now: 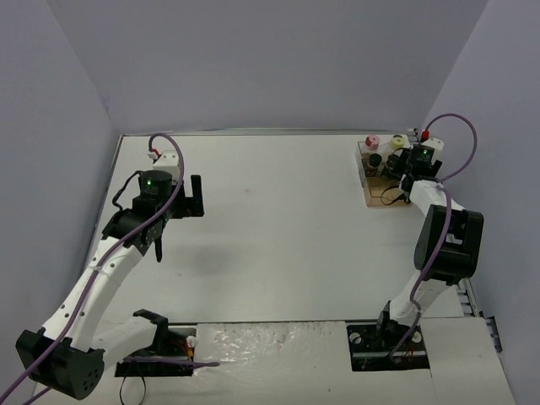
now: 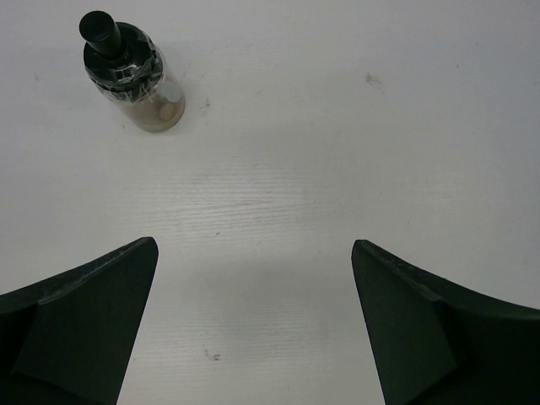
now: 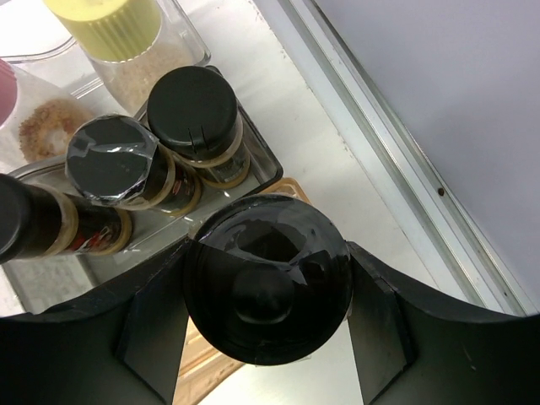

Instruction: Organize the condiment bottles

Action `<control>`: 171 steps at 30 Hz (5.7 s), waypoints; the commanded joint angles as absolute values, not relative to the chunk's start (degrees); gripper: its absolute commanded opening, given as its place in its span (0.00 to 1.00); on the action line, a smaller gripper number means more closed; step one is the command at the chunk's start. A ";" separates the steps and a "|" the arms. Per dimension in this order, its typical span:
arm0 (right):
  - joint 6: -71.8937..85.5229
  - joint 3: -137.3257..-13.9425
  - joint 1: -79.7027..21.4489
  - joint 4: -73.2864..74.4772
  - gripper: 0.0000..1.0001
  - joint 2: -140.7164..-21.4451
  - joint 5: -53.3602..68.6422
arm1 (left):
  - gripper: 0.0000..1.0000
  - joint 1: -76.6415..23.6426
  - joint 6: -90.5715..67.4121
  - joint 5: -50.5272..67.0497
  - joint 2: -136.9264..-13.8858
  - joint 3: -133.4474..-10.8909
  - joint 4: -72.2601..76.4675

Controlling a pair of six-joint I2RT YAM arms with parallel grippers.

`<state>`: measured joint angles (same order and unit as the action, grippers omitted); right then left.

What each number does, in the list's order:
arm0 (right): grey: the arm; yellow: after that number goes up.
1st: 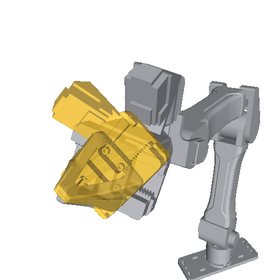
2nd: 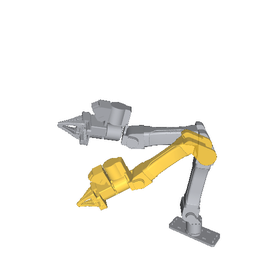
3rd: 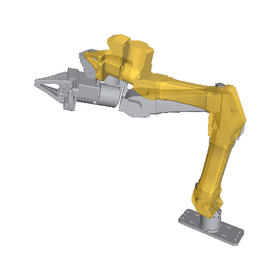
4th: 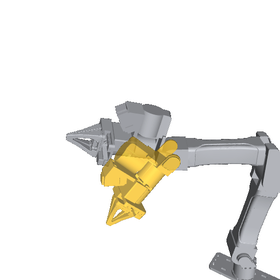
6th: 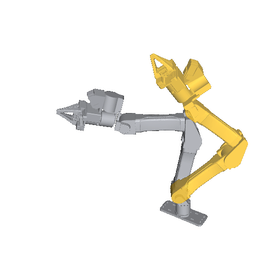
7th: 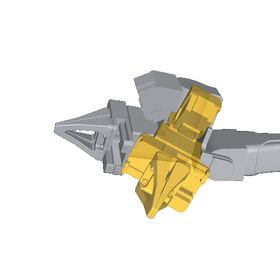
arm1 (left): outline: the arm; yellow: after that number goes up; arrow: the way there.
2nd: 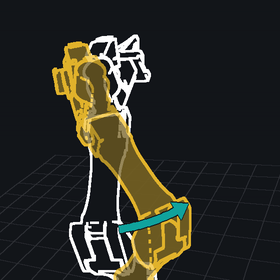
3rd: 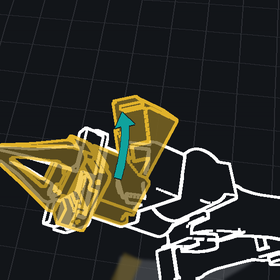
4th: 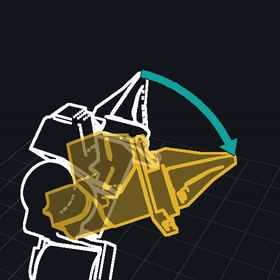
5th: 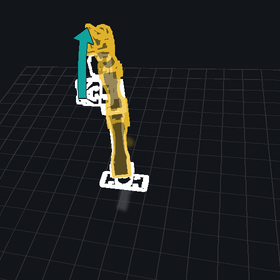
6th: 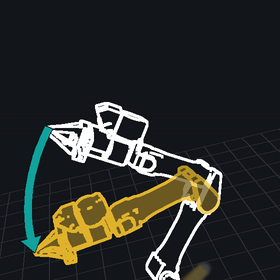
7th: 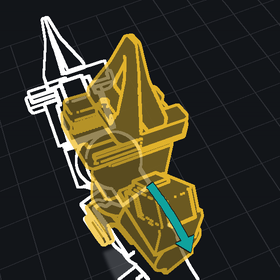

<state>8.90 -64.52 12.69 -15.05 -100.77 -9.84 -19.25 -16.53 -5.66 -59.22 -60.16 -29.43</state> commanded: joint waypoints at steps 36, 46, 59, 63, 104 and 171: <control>17.75 -56.32 11.00 -9.28 1.00 -61.06 11.77 | 0.97 -0.26 -25.97 -6.00 -93.36 -82.09 -27.53; 16.30 -54.97 9.23 -9.58 1.00 -59.98 12.44 | 0.88 1.49 -23.95 -6.73 -106.49 -92.68 -30.20; 15.47 -54.67 7.12 -9.76 1.00 -59.15 14.47 | 0.24 -4.82 -22.29 -1.06 -106.42 -91.67 -30.29; 14.46 -55.00 3.10 -9.76 1.00 -59.65 15.92 | 0.24 -15.55 -21.73 -0.05 -105.59 -91.67 -30.24; 1.41 -55.68 -29.72 -4.09 1.00 -69.13 13.61 | 0.97 -18.05 -22.19 -4.23 -72.23 -80.47 -30.84; 12.92 -59.43 3.87 -23.92 0.00 -89.60 -12.98 | 0.97 -12.92 -17.75 -9.23 -61.44 -66.09 -26.46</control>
<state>12.23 -58.62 3.46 -14.62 -89.52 -10.26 -13.37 -18.17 -9.28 -62.90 -63.51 -29.28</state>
